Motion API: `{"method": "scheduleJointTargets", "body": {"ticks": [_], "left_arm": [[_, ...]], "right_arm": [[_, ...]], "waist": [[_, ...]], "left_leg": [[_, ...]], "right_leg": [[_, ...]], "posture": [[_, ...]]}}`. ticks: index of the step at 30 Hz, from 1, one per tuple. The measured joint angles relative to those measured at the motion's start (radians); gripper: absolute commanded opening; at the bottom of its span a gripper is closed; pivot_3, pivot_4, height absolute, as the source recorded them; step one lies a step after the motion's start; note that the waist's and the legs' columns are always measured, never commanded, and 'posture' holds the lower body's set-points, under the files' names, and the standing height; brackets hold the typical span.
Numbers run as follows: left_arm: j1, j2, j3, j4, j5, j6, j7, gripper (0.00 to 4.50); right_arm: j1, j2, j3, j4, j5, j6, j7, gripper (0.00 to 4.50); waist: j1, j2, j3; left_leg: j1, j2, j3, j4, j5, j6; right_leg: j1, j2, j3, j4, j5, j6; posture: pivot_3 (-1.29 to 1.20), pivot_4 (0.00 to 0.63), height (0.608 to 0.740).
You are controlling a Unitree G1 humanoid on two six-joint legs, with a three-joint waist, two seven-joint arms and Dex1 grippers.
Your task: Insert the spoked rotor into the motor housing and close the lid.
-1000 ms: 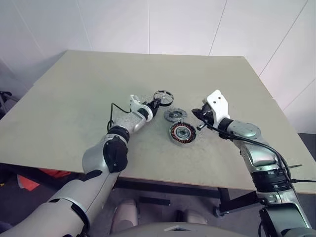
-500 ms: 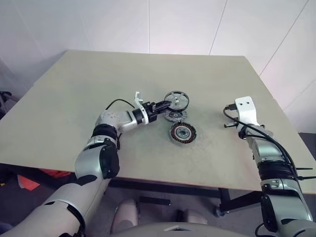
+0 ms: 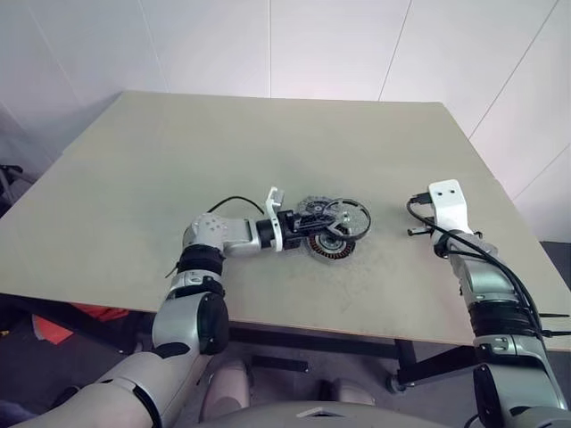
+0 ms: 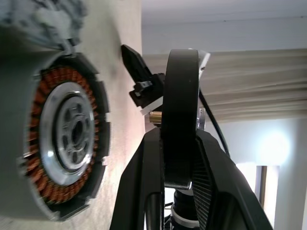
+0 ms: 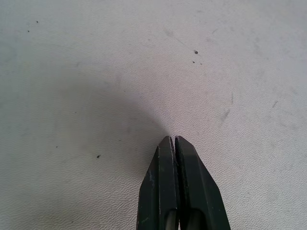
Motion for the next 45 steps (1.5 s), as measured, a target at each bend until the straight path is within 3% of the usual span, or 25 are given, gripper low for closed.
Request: {"method": "scheduleJointTargets", "body": {"ticks": [21, 27, 38, 45], "left_arm": [[0.056, 0.016, -0.073, -0.034, 0.017, -0.024, 0.028, 0.42], [0.055, 0.019, -0.098, -0.042, 0.014, -0.049, -0.014, 2.37], [0.04, 0.094, -0.092, -0.025, 0.019, -0.123, -0.028, 2.37], [0.046, 0.115, -0.1, -0.041, 0.017, -0.113, -0.034, 2.37]], "right_arm": [[0.009, 0.008, -0.004, -0.014, 0.002, 0.004, -0.01, 0.0], [0.009, 0.01, -0.003, -0.014, 0.002, 0.005, -0.008, 0.0], [0.003, 0.011, -0.003, -0.021, 0.002, 0.004, 0.019, 0.0], [0.005, 0.006, 0.019, -0.193, 0.025, 0.018, 0.11, 0.0]], "waist": [[-0.001, 0.0, 0.0], [-0.001, 0.001, 0.0], [-0.006, 0.001, 0.0], [-0.007, 0.001, 0.001]], "left_leg": [[0.001, 0.0, 0.0, 0.0, 0.0, 0.0], [0.004, 0.0, 0.0, 0.0, 0.0, -0.001], [0.004, 0.001, 0.0, -0.006, 0.003, -0.006], [0.0, 0.001, 0.0, -0.006, 0.003, -0.005]], "right_leg": [[0.001, 0.0, 0.0, 0.0, 0.0, 0.0], [0.004, 0.0, 0.0, 0.0, 0.0, 0.0], [-0.001, 0.002, 0.001, -0.001, 0.0, 0.001], [-0.004, 0.003, 0.001, -0.001, 0.0, 0.001]], "posture": [[0.0, 0.0, 0.74], [0.0, 0.0, 0.74], [0.0, 0.0, 0.74], [0.0, 0.0, 0.74]]}}
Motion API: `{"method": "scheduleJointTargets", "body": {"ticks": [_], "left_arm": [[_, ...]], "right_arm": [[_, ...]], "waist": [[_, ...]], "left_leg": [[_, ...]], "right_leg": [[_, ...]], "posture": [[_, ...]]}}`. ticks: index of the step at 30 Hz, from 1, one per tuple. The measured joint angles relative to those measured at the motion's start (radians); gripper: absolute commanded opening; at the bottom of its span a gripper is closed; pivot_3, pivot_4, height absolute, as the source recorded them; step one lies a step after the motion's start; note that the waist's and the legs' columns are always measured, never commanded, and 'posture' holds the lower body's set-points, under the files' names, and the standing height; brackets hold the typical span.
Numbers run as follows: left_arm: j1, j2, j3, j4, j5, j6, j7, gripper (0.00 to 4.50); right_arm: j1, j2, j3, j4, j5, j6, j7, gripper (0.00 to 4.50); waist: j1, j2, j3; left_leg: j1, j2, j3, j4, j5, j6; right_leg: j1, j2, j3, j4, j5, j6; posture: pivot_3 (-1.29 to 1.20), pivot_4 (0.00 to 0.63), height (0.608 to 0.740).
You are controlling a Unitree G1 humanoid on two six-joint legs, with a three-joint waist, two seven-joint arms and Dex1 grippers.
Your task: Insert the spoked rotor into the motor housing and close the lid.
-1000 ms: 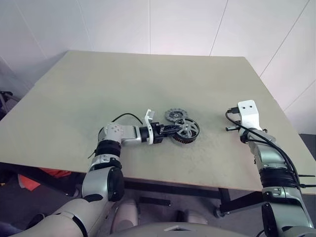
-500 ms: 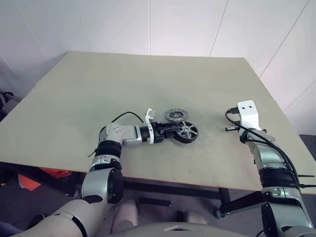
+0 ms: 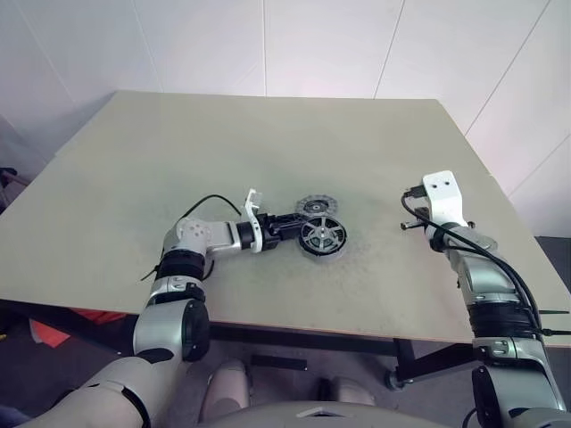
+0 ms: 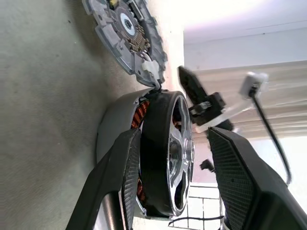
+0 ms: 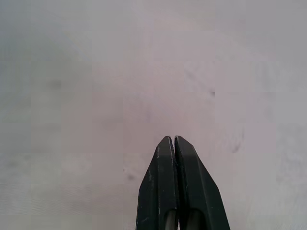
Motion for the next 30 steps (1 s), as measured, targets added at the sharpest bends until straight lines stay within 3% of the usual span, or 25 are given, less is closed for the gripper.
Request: {"method": "scheduleJointTargets", "body": {"ticks": [7, 12, 19, 30], "left_arm": [[0.02, -0.007, -0.013, -0.041, -0.001, -0.003, -0.013, 2.37], [0.091, -0.023, -0.058, -0.171, -0.011, -0.032, -0.064, 2.37], [0.117, 0.01, -0.071, -0.284, -0.039, -0.075, -0.144, 2.37], [0.116, 0.051, -0.08, -0.27, -0.034, -0.16, -0.15, 2.37]], "right_arm": [[0.002, 0.0, 0.047, -0.248, 0.083, -0.006, 0.152, 0.0], [0.079, -0.01, 0.081, -0.384, 0.177, -0.059, 0.309, 0.0], [0.128, -0.018, 0.115, -0.392, 0.208, -0.072, 0.388, 0.0], [0.12, 0.003, 0.146, -0.375, 0.215, -0.084, 0.409, 0.0]], "waist": [[0.001, 0.0, 0.0], [0.003, 0.0, 0.001], [0.003, 0.001, 0.002], [0.003, 0.001, 0.002]], "left_leg": [[0.001, 0.001, 0.0, 0.0, 0.0, 0.0], [0.0, 0.001, 0.0, 0.0, 0.0, 0.001], [0.004, 0.001, 0.0, 0.001, 0.0, 0.0], [0.001, 0.001, 0.0, 0.001, 0.0, 0.0]], "right_leg": [[0.001, 0.001, 0.0, 0.0, 0.0, 0.0], [0.001, 0.001, 0.0, -0.001, 0.0, 0.0], [0.004, 0.001, 0.0, 0.001, 0.0, 0.0], [0.002, 0.001, 0.0, 0.0, 0.0, 0.0]], "posture": [[0.0, 0.0, 0.74], [0.0, 0.0, 0.74], [0.0, 0.0, 0.74], [0.0, 0.0, 0.74]]}}
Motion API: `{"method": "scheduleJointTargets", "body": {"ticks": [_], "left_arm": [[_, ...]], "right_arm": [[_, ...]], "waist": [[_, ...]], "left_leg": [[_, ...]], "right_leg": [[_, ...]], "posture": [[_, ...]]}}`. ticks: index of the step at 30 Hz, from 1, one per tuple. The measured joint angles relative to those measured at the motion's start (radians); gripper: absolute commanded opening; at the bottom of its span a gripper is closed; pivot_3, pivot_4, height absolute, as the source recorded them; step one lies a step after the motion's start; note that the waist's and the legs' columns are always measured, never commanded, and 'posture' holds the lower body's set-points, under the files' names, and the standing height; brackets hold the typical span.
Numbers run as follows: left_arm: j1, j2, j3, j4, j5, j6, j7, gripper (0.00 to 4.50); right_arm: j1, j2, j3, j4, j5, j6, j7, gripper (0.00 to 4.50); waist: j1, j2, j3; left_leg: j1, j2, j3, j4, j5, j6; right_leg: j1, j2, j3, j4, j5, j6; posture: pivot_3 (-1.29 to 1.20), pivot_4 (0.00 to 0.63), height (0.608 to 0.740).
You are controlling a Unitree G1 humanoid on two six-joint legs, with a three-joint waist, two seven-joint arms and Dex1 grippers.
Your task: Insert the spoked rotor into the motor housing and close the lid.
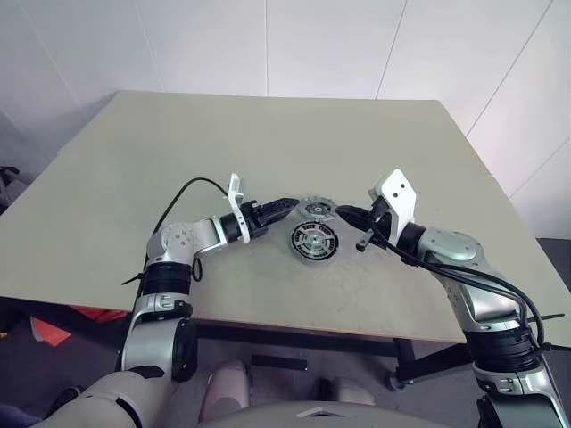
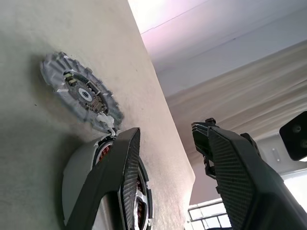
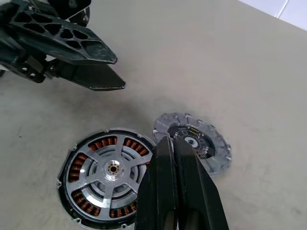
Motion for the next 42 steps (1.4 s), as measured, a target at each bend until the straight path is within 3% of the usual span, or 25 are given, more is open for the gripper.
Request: {"method": "scheduleJointTargets", "body": {"ticks": [14, 23, 26, 30, 32, 37, 42], "left_arm": [[-0.033, 0.037, 0.043, 0.132, 0.039, -0.146, 0.068, 2.37], [-0.033, 0.041, 0.06, 0.156, 0.041, -0.17, 0.092, 2.37], [-0.03, 0.041, 0.016, 0.14, 0.071, -0.198, 0.086, 2.37], [0.0, 0.066, -0.09, 0.081, 0.154, -0.258, 0.05, 2.39], [0.004, 0.073, -0.107, 0.078, 0.178, -0.285, 0.04, 2.39], [0.005, 0.033, -0.117, 0.079, 0.195, -0.338, 0.039, 2.39], [0.056, 0.013, -0.116, 0.064, 0.199, -0.365, 0.057, 2.39]], "right_arm": [[0.024, 0.103, 0.139, 0.161, -0.01, -0.025, 0.013, 0.0], [-0.003, 0.044, 0.105, 0.133, -0.006, -0.044, 0.033, 0.0], [-0.06, -0.066, 0.101, 0.07, -0.015, -0.08, 0.105, 0.0], [-0.131, -0.391, 0.192, 0.152, -0.211, -0.306, 0.29, 0.91], [-0.183, -0.456, 0.242, 0.246, -0.304, -0.433, 0.352, 1.69], [-0.407, -0.439, 0.386, 0.449, -0.487, -0.77, 0.436, 3.41], [-0.512, -0.337, 0.493, 0.598, -0.586, -1.025, 0.461, 3.41]], "waist": [[0.002, -0.001, 0.0], [0.002, -0.001, 0.0], [0.003, -0.001, 0.0], [0.01, -0.002, 0.0], [0.004, -0.002, 0.0], [-0.019, -0.001, 0.0], [-0.029, -0.001, 0.0]], "left_leg": [[0.002, 0.0, 0.0, 0.001, 0.0, 0.0], [0.002, 0.0, -0.001, 0.001, 0.0, 0.0], [0.0, 0.0, -0.001, 0.002, 0.0, -0.001], [0.0, 0.0, -0.001, 0.005, -0.001, 0.001], [0.0, 0.0, -0.001, 0.005, -0.001, 0.001], [0.0, 0.003, -0.001, 0.008, -0.001, 0.002], [-0.003, 0.004, 0.0, 0.011, 0.0, 0.006]], "right_leg": [[0.003, 0.0, 0.0, 0.0, 0.0, 0.0], [0.003, 0.0, 0.0, 0.001, 0.0, 0.0], [0.002, 0.0, 0.0, 0.001, 0.0, 0.0], [0.004, -0.001, 0.0, 0.0, 0.0, 0.001], [0.003, -0.001, 0.0, 0.001, 0.0, 0.001], [0.0, 0.001, -0.001, 0.007, 0.0, 0.0], [-0.001, 0.001, 0.0, 0.009, 0.0, -0.001]], "posture": [[0.0, 0.0, 0.74], [0.0, 0.0, 0.74], [0.0, 0.0, 0.74], [0.0, 0.0, 0.74], [0.0, 0.0, 0.74], [0.0, 0.0, 0.74], [0.0, 0.0, 0.74]]}}
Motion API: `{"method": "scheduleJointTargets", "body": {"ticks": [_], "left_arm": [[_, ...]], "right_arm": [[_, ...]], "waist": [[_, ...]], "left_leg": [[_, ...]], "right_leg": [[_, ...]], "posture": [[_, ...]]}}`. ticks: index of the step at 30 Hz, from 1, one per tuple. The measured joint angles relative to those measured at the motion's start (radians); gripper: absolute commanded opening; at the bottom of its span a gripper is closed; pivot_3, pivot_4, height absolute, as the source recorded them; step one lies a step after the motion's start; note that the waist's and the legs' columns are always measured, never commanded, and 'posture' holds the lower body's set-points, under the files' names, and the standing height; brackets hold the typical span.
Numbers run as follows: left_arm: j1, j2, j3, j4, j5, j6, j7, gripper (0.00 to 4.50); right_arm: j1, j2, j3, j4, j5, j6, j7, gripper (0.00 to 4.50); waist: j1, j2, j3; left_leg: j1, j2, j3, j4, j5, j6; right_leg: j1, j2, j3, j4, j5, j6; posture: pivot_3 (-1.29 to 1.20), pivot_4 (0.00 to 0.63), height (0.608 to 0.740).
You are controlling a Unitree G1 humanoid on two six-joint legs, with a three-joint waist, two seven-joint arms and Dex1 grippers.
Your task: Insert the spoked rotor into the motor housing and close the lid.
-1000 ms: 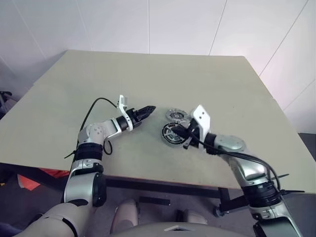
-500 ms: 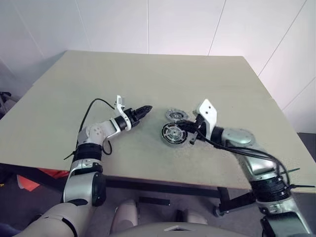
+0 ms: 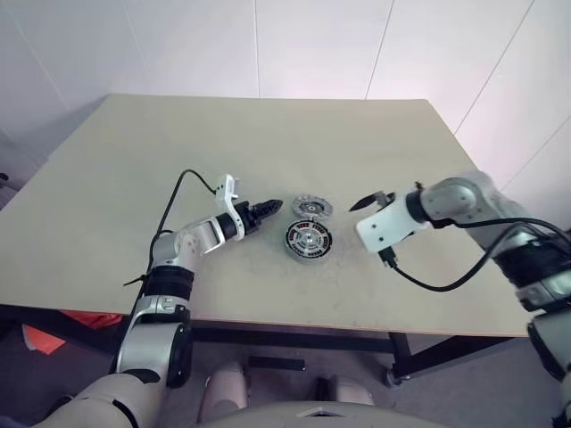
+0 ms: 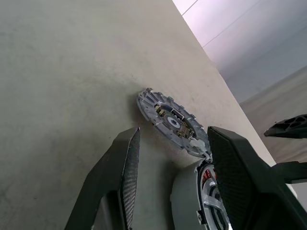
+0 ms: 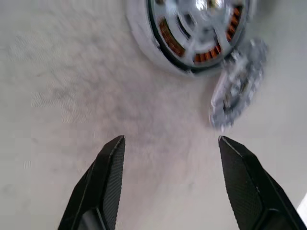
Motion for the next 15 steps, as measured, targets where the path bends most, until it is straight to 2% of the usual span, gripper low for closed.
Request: {"method": "scheduleJointTargets", "body": {"ticks": [5, 9, 15], "left_arm": [[0.046, -0.004, 0.003, -0.021, 0.001, -0.018, 0.024, 2.39], [0.06, 0.001, 0.007, -0.038, 0.0, -0.021, 0.039, 2.39], [0.072, 0.003, 0.018, -0.068, 0.0, -0.021, 0.053, 2.39]], "right_arm": [[-0.079, 0.084, 0.058, 0.106, -0.058, -0.147, 0.007, 3.41], [-0.124, 0.142, 0.078, 0.204, -0.113, -0.217, -0.035, 3.41], [-0.13, 0.172, 0.089, 0.29, -0.149, -0.267, -0.053, 3.41]], "waist": [[0.001, 0.0, 0.0], [0.001, 0.0, 0.0], [-0.001, 0.0, 0.0]], "left_leg": [[-0.011, 0.003, 0.0, 0.016, -0.005, 0.008], [-0.011, 0.002, 0.0, 0.02, -0.008, 0.006], [-0.011, 0.003, 0.0, 0.021, -0.008, 0.006]], "right_leg": [[-0.006, 0.0, -0.001, 0.008, -0.001, -0.001], [-0.004, -0.001, 0.0, 0.008, 0.001, -0.004], [-0.003, -0.001, 0.0, 0.008, 0.001, -0.004]], "posture": [[0.0, 0.0, 0.74], [0.0, 0.0, 0.74], [0.0, 0.0, 0.74]]}}
